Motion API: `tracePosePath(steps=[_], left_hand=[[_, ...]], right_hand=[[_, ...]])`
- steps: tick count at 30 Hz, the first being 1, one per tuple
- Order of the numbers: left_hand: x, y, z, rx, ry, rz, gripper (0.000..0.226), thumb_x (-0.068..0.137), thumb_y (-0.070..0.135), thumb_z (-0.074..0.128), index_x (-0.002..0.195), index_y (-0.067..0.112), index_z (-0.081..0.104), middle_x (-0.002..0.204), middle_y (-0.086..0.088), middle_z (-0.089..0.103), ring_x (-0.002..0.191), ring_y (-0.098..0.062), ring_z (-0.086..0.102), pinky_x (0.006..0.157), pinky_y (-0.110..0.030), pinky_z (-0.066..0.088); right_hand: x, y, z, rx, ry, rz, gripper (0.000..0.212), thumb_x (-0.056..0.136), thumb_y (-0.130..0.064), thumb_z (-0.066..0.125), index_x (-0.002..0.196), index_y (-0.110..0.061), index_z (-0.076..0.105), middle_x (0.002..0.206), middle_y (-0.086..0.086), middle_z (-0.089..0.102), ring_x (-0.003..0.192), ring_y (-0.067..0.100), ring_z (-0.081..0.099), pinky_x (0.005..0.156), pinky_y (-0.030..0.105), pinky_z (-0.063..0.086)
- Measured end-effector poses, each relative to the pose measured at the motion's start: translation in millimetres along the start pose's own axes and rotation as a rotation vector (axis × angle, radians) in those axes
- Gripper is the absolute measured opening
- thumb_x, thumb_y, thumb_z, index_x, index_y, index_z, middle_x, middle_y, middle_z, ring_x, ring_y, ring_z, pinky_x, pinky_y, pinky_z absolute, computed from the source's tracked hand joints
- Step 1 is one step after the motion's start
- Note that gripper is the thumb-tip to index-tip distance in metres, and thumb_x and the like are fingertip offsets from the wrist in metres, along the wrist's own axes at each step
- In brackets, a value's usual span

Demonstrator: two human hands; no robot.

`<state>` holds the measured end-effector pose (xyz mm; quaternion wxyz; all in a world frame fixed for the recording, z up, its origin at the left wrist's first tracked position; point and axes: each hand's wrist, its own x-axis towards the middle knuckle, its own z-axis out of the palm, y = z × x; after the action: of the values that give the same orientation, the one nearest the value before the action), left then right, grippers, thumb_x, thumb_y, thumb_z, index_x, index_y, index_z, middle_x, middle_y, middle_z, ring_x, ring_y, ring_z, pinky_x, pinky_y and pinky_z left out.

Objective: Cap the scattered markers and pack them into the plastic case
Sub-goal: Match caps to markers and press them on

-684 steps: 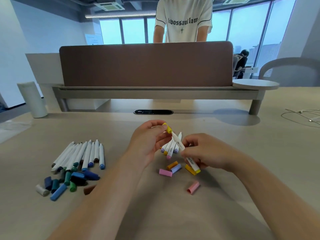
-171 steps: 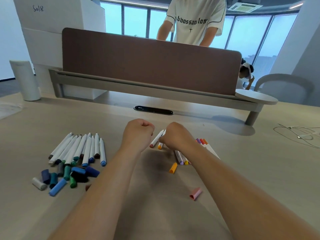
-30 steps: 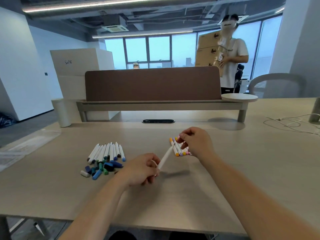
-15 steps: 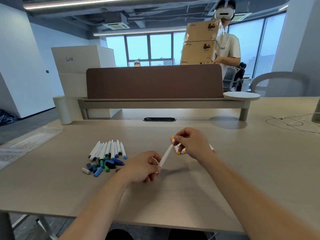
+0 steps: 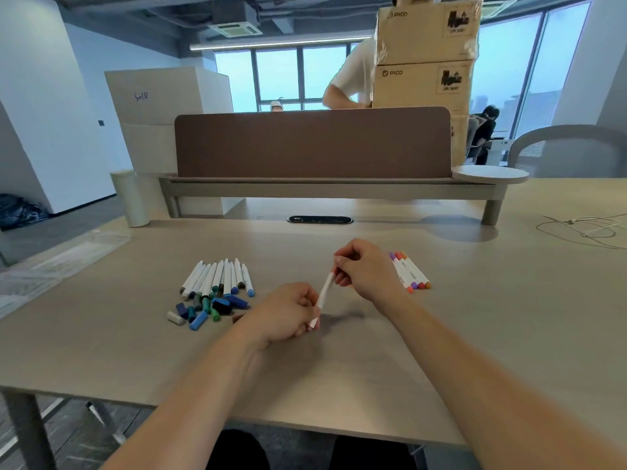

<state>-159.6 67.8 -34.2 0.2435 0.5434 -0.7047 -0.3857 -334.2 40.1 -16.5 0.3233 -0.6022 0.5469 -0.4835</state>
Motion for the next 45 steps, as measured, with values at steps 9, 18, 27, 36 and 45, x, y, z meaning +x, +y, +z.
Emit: tracePosePath(steps=[9,18,27,36,45], left_hand=[[57,30,10,-0.096,0.132,-0.208,0.016,0.084,0.010,0.057,0.075,0.000,0.066,0.067,-0.014,0.068,0.046,-0.019,0.052,0.049,-0.023,0.042],[104,47,34,0.153,0.136,-0.276,0.028,0.082,0.010,0.050,0.055,0.008,0.059,0.041,-0.004,0.055,0.037,-0.017,0.047,0.052,-0.023,0.042],[90,38,25,0.193,0.221,-0.137,0.045,0.097,0.027,0.050,0.057,0.008,0.057,0.054,-0.012,0.065,0.042,-0.019,0.053,0.060,-0.027,0.048],[17,21,-38,-0.132,0.452,-0.147,0.018,0.093,0.020,0.054,0.086,0.007,0.064,0.069,-0.004,0.059,0.049,-0.015,0.048,0.045,-0.021,0.037],[-18,-24,-115,-0.100,0.601,-0.160,0.021,0.093,0.024,0.055,0.086,0.008,0.066,0.068,-0.002,0.062,0.051,-0.014,0.049,0.057,-0.028,0.040]], right_hand=[[47,15,-22,-0.219,0.110,0.073,0.023,0.097,-0.016,0.049,0.109,-0.013,0.068,0.098,0.006,0.070,0.076,0.021,0.067,0.050,0.023,0.043],[61,28,-35,-0.342,0.009,0.050,0.024,0.095,-0.020,0.049,0.084,-0.013,0.069,0.080,0.003,0.070,0.071,0.023,0.067,0.055,0.031,0.052],[49,21,-25,-0.316,-0.059,0.036,0.020,0.095,-0.019,0.051,0.085,-0.015,0.067,0.081,0.001,0.071,0.076,0.020,0.068,0.051,0.021,0.042],[25,-18,28,-0.264,-0.202,-0.026,0.019,0.095,-0.021,0.051,0.084,-0.015,0.065,0.075,-0.001,0.072,0.054,0.010,0.062,0.045,0.018,0.040],[38,-46,121,-0.446,-0.363,-0.056,0.018,0.097,-0.022,0.054,0.094,-0.013,0.069,0.086,0.004,0.071,0.073,0.018,0.067,0.068,0.029,0.053]])
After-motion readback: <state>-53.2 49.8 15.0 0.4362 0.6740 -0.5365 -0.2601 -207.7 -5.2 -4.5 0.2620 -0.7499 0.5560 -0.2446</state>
